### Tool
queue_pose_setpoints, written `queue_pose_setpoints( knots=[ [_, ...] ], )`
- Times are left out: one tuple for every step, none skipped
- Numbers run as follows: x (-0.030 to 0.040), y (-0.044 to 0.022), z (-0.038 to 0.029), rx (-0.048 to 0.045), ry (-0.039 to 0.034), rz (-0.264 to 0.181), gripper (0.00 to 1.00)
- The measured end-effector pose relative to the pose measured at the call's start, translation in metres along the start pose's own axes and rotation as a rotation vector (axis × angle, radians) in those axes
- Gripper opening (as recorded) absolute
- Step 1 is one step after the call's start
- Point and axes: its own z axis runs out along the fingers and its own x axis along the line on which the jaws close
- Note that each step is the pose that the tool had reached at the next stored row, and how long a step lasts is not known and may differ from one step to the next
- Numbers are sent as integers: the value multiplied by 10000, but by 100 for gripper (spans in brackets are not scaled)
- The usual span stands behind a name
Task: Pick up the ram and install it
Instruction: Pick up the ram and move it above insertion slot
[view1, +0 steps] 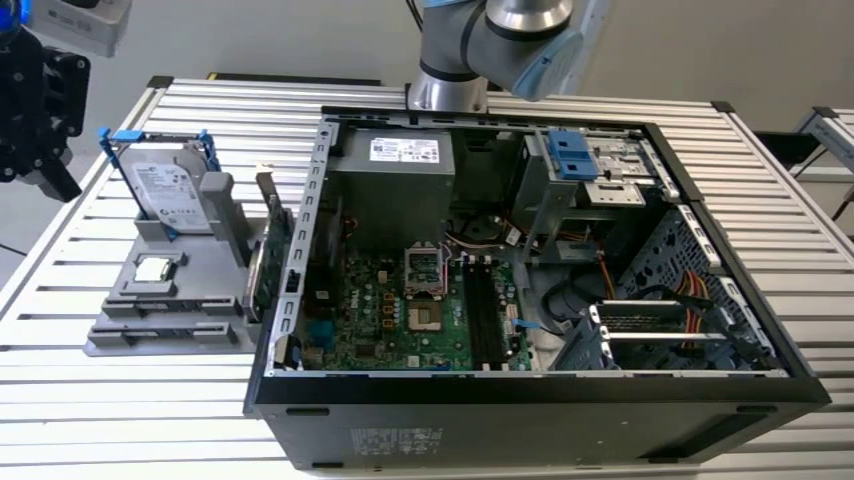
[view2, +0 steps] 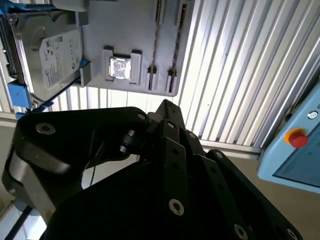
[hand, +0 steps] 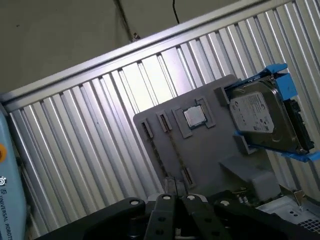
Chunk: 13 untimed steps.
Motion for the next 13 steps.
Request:
queue_pose_setpoints(
  knots=[
    [0,0,0,2,6,-196,0],
    [0,0,0,0,12,-381,0],
    [0,0,0,-2,18,-524,0],
    [0,0,0,-3,21,-610,0],
    [0,0,0,-6,25,-679,0],
    [0,0,0,-7,28,-740,0],
    [0,0,0,-8,31,-807,0],
    [0,0,0,-10,34,-884,0],
    [0,0,0,-5,36,-973,0],
    [0,0,0,3,36,-1074,0],
    [0,0,0,10,37,-1181,0],
    [0,0,0,17,39,-1302,0],
    [0,0,0,26,40,-1427,0]
  ],
)
